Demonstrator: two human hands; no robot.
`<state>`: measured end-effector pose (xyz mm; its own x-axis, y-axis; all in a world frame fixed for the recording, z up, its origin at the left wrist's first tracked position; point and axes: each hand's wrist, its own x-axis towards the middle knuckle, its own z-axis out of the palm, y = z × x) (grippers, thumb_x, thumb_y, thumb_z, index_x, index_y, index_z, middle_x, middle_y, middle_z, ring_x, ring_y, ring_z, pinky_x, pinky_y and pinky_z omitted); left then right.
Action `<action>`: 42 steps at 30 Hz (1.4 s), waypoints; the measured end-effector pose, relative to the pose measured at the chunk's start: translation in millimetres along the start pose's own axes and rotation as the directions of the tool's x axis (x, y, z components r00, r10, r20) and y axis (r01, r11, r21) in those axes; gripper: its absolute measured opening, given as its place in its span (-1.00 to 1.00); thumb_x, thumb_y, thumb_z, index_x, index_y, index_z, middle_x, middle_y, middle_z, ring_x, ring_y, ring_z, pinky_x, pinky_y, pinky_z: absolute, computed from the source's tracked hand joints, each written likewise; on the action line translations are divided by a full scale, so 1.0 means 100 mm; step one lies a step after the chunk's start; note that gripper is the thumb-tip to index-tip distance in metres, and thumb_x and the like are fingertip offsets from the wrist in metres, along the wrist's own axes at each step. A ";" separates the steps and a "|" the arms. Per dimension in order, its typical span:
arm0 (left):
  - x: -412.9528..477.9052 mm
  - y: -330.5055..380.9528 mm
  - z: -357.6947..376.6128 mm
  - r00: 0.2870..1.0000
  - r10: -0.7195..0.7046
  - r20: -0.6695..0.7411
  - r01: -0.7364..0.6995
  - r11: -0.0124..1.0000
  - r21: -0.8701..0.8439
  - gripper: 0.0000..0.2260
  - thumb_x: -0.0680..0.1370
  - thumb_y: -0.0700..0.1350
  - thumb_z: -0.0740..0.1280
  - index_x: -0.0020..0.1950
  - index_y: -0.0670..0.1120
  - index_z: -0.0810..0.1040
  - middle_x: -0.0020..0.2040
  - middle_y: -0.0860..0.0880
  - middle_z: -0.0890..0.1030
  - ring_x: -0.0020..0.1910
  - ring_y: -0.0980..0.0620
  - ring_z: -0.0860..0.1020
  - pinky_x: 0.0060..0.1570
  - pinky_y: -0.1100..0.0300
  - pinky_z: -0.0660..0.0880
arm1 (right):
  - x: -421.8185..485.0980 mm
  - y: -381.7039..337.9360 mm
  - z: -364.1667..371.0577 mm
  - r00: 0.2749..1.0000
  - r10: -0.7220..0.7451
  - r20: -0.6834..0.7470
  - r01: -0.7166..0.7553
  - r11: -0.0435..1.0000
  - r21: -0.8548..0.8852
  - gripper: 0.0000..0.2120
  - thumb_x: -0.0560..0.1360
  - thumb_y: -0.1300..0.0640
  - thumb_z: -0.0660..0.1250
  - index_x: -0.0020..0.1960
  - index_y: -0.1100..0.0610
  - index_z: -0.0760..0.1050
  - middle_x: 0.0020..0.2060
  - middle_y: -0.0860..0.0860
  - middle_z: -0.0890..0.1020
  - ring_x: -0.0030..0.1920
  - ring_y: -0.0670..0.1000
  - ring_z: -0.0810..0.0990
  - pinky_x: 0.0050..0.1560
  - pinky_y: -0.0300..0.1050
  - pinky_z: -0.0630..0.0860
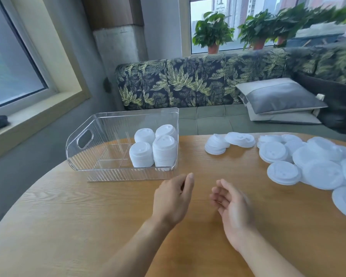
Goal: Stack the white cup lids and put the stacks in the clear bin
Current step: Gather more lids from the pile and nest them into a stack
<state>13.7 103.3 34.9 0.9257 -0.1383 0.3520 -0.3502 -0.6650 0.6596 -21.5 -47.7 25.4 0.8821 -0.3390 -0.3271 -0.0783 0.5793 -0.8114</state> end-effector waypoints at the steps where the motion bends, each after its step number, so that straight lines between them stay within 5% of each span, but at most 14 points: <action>1: -0.07 0.04 0.12 0.999 -0.014 0.036 0.013 1.000 0.023 -0.59 0.72 0.17 0.11 -0.32 0.11 0.27 -0.39 0.10 0.41 -0.36 -0.01 0.29 -0.39 0.10 0.21 | 0.02 -0.05 -0.11 0.998 -0.052 -0.031 0.050 0.997 -0.056 -0.90 0.60 0.19 0.37 -0.03 0.20 0.61 -0.32 0.04 0.66 -0.31 0.01 0.62 -0.18 -0.09 0.54; 10: -0.24 0.51 0.92 0.991 -0.005 0.133 -0.005 0.997 0.074 -0.62 0.63 0.20 0.26 -0.30 0.06 0.29 -0.37 0.10 0.43 -0.29 0.08 0.40 -0.29 0.13 0.25 | 0.11 -0.49 -1.15 0.905 -0.400 -0.144 0.320 0.864 -0.388 -0.90 0.59 0.24 0.39 -0.06 0.09 0.64 -0.35 -0.08 0.69 -0.34 -0.12 0.65 -0.21 -0.18 0.56; 14: -0.15 0.81 1.27 0.972 0.164 0.169 -0.175 0.983 0.057 -0.84 0.58 0.14 0.36 -0.05 0.13 0.41 -0.05 0.20 0.46 -0.06 0.19 0.43 0.07 0.24 0.30 | 0.24 -0.69 -1.44 0.874 -0.434 -0.216 0.326 0.856 -0.402 -0.85 0.58 0.27 0.35 0.00 0.04 0.59 -0.35 -0.18 0.67 -0.29 -0.18 0.67 -0.08 -0.15 0.55; 20: 0.16 1.06 1.76 0.956 0.142 0.255 -0.148 0.989 0.001 -0.36 0.52 0.21 0.44 0.52 0.10 0.29 0.42 0.15 0.42 0.41 0.11 0.37 0.45 0.16 0.28 | 0.42 -0.85 -1.68 0.894 -0.370 -0.252 0.291 0.909 -0.299 -0.81 0.57 0.32 0.35 0.05 0.07 0.59 -0.04 -0.03 0.69 -0.17 -0.05 0.75 -0.01 -0.12 0.58; 30: 0.58 1.17 2.06 0.971 0.082 0.226 -0.055 0.991 -0.121 -0.16 0.40 0.27 0.55 0.54 0.13 0.21 0.32 0.16 0.57 0.33 0.04 0.53 0.34 -0.01 0.48 | 0.50 -0.84 -1.73 0.911 -0.353 -0.214 0.313 0.928 -0.202 -0.82 0.54 0.36 0.36 0.06 0.13 0.61 -0.12 -0.07 0.74 -0.11 -0.02 0.77 -0.09 -0.27 0.59; 36: 0.38 1.17 1.95 0.992 0.051 0.118 -0.019 0.966 -0.259 -0.24 0.34 0.32 0.52 0.43 0.34 0.21 0.26 0.30 0.52 0.22 0.34 0.51 0.12 0.32 0.46 | 0.45 -0.80 -1.72 0.886 -0.423 -0.188 0.375 0.894 -0.247 -0.81 0.57 0.26 0.41 0.13 0.05 0.57 0.01 -0.08 0.71 -0.06 -0.08 0.76 -0.06 -0.27 0.61; 42: -0.08 1.17 1.78 0.997 0.071 0.019 -0.062 0.950 -0.307 -0.23 0.36 0.37 0.50 0.48 0.15 0.34 0.26 0.33 0.46 0.30 0.28 0.49 0.17 0.53 0.37 | 0.32 -0.78 -1.62 0.911 -0.403 -0.085 0.363 0.883 -0.296 -0.58 0.50 0.03 0.55 0.28 -0.03 0.47 0.04 -0.16 0.70 0.02 -0.32 0.67 -0.06 -0.46 0.54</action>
<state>-9.6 -103.6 -9.2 0.9011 -0.1994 0.3851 -0.4336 -0.3979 0.8085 -62.1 -223.5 -0.3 0.7959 -0.6053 -0.0119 0.1138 0.1689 -0.9790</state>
